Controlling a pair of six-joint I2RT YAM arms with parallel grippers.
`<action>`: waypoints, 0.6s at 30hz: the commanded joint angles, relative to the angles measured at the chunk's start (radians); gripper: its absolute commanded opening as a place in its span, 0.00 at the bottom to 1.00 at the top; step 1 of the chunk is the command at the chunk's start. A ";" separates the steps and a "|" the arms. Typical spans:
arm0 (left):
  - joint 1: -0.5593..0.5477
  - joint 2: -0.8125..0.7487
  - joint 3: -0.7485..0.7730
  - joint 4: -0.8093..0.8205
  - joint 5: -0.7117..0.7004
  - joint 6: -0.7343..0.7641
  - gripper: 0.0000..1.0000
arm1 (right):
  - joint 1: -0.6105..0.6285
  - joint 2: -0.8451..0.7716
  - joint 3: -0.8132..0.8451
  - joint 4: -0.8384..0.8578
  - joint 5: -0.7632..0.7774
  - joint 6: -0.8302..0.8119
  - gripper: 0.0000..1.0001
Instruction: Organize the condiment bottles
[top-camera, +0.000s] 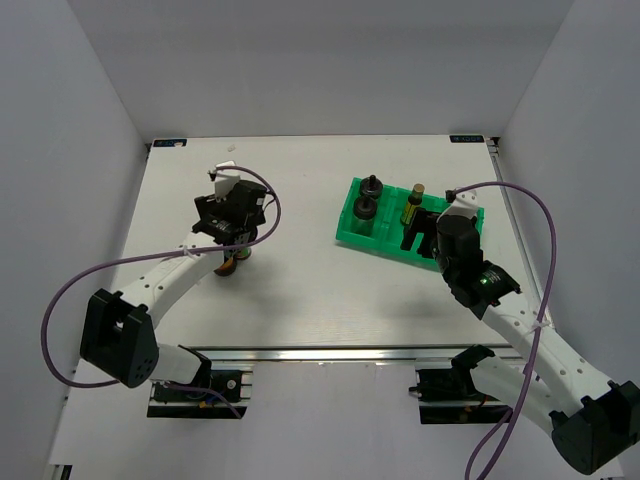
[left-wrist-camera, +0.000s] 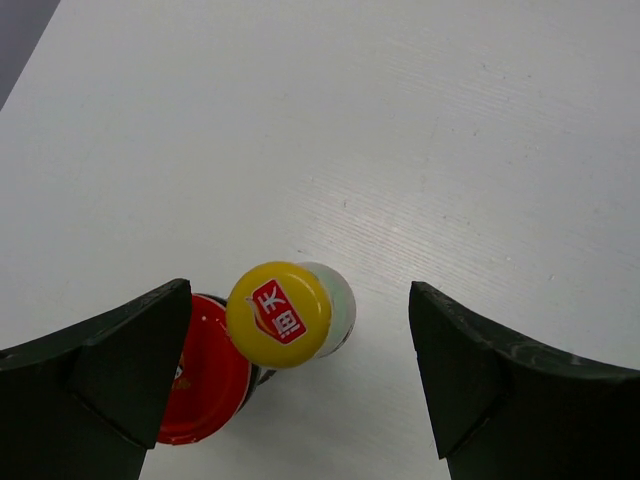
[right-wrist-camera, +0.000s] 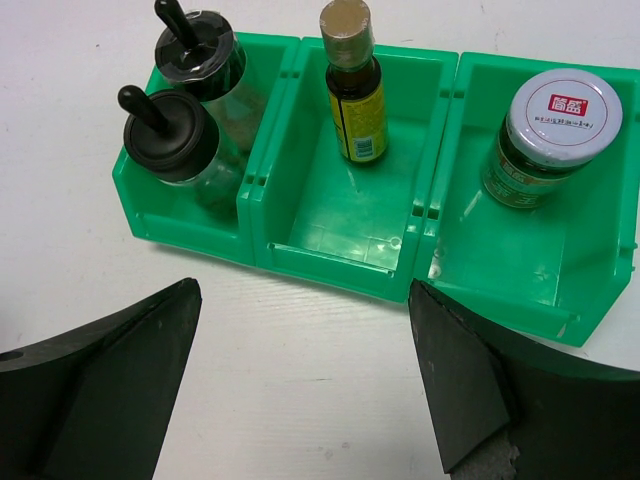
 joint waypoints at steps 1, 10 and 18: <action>0.000 0.025 -0.003 0.089 -0.014 0.056 0.98 | -0.002 0.001 0.001 0.030 0.019 -0.010 0.89; 0.000 0.045 0.020 0.066 0.011 0.045 0.87 | -0.002 0.006 0.009 0.036 0.023 -0.010 0.89; 0.000 0.068 0.015 0.080 0.002 0.053 0.75 | -0.002 0.019 0.021 0.024 0.013 -0.007 0.89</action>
